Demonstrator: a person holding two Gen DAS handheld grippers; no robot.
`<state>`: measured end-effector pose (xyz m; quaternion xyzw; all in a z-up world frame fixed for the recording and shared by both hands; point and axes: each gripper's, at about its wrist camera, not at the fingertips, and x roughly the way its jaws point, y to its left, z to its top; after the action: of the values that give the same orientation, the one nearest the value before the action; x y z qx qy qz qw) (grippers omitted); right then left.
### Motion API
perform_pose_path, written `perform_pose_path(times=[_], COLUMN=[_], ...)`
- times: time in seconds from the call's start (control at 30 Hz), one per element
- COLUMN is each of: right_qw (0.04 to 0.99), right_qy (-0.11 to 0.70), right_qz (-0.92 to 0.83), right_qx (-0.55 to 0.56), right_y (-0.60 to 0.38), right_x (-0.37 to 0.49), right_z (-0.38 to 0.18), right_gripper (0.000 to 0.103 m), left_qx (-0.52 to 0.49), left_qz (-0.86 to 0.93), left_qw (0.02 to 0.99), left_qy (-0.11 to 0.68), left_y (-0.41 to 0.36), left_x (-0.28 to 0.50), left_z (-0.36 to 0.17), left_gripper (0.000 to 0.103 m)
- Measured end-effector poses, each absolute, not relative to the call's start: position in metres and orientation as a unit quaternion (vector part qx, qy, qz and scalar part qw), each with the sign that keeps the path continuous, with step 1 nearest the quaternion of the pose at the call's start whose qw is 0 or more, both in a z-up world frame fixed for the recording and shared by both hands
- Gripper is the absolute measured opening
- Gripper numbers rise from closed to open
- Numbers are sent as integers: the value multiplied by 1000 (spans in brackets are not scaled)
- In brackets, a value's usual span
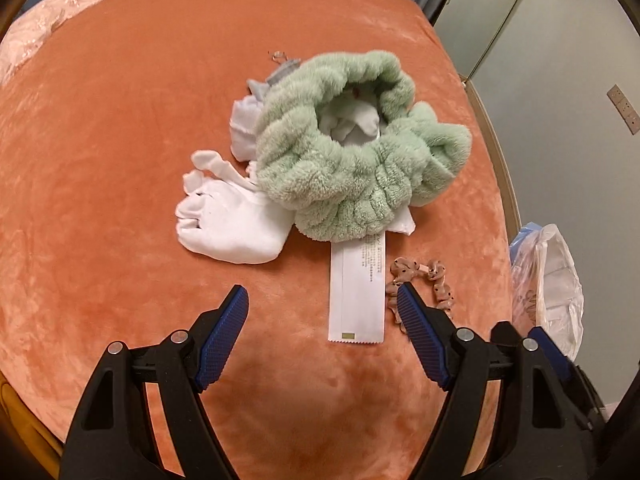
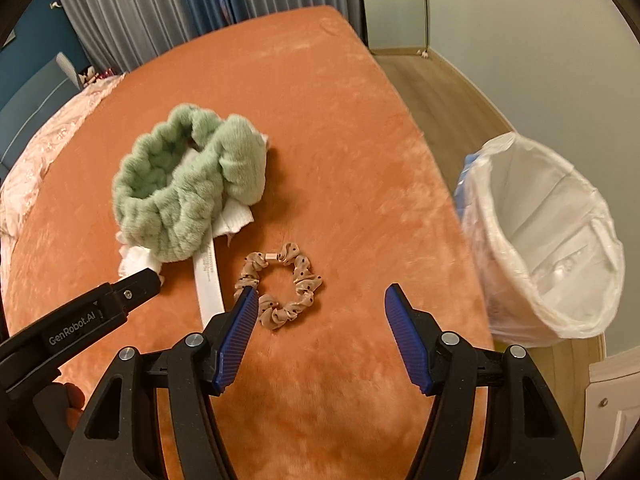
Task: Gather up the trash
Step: 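Grasp the white paper strip with the left tool while the right tool grasps the pink scrunchie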
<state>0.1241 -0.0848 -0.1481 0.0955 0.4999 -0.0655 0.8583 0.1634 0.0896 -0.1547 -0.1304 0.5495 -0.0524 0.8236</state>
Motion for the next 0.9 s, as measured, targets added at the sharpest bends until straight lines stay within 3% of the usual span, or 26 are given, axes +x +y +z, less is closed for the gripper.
perform_pose_path(times=[0.37,0.47,0.6,0.7,0.77,0.9], right_qw=[832,825,825,827,825,819], right_qy=[540,549,550,550,552,557], right_qz=[-66,-61,-62,-65,-63,-60], right_qx=[112,118,115,102,103,127], right_y=[-87,-86,-83,-81,-83,-88], right_x=[161,168,171,170,167,152], right_z=[-202,-214,-222,-223,-223,-220], right_gripper=[61,53,50,39,23,10], left_qx=[-157,-159,-146,-140,-146,-139], left_qz=[-57,-62,-63,-65,-75,-80], left_qw=[788,783,785,787,785,787], left_qy=[593,598,598,598,597,595], left_y=[70,68,66,68,67,62], left_x=[206,210,212,210,208,196], left_z=[-204,-211,-214,-213,-213,-207], left_gripper=[72,64,60,50,40,39])
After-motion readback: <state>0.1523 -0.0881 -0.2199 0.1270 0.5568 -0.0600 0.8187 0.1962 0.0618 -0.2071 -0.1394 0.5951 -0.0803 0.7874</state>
